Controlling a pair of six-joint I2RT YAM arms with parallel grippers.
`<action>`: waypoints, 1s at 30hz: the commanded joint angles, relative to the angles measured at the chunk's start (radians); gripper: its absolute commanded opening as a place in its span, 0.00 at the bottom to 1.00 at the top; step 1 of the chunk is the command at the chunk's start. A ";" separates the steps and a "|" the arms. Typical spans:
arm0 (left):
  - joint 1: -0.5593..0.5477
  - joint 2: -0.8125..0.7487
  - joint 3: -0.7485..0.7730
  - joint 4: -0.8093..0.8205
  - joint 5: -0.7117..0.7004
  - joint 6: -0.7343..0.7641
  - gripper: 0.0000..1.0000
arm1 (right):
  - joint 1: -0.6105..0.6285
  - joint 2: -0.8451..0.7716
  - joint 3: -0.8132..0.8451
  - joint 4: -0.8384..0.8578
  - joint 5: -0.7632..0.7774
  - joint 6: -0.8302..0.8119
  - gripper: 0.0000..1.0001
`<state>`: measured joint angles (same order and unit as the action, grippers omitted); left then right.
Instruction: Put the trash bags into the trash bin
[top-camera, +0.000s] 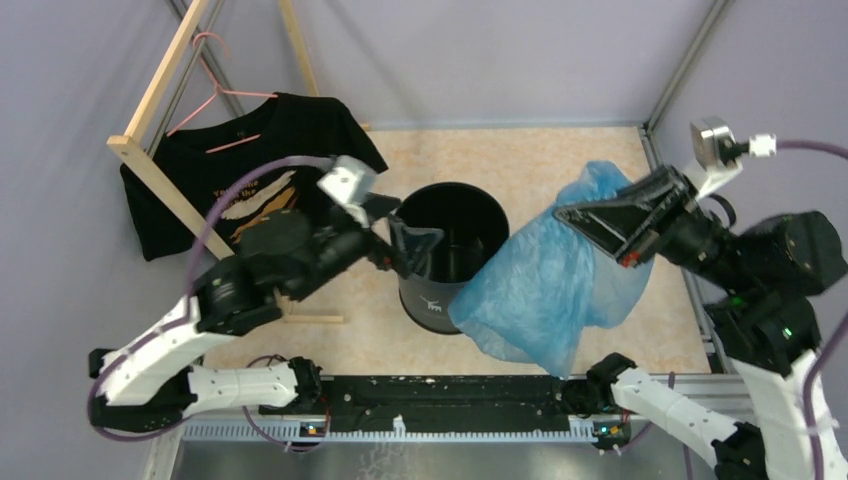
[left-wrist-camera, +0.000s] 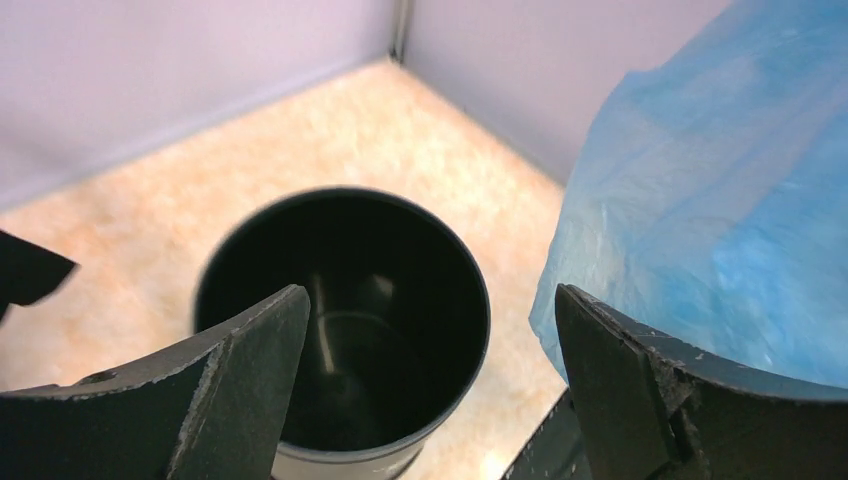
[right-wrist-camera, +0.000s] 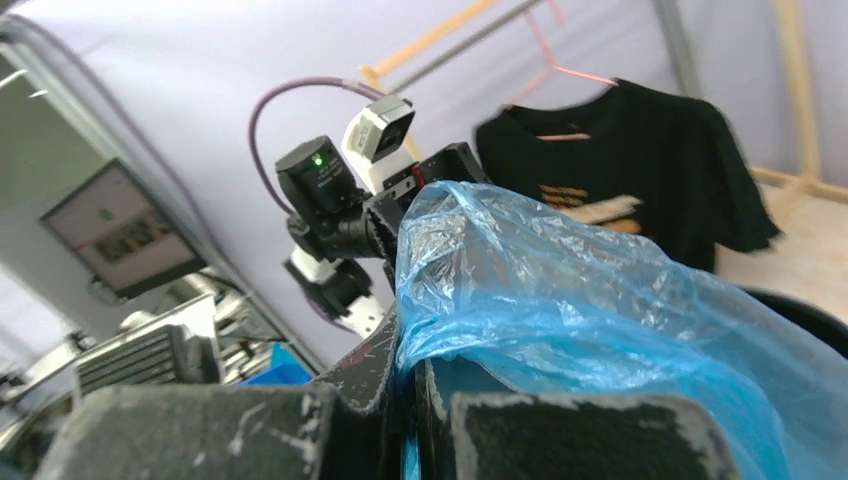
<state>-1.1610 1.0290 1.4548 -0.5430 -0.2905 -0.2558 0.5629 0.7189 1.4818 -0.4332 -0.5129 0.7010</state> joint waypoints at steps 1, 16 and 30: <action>-0.002 -0.124 -0.071 0.078 -0.077 0.125 0.99 | 0.007 0.142 0.009 0.440 -0.178 0.166 0.00; -0.002 -0.131 -0.091 -0.105 -0.154 0.046 0.99 | 0.007 0.246 0.002 0.360 -0.029 -0.002 0.00; -0.002 -0.193 0.001 -0.211 -0.204 0.027 0.99 | 0.007 0.195 -0.140 0.079 0.357 -0.304 0.00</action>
<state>-1.1610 0.8803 1.4387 -0.8192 -0.5354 -0.2745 0.5632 0.9657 1.3437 -0.3271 -0.2531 0.4942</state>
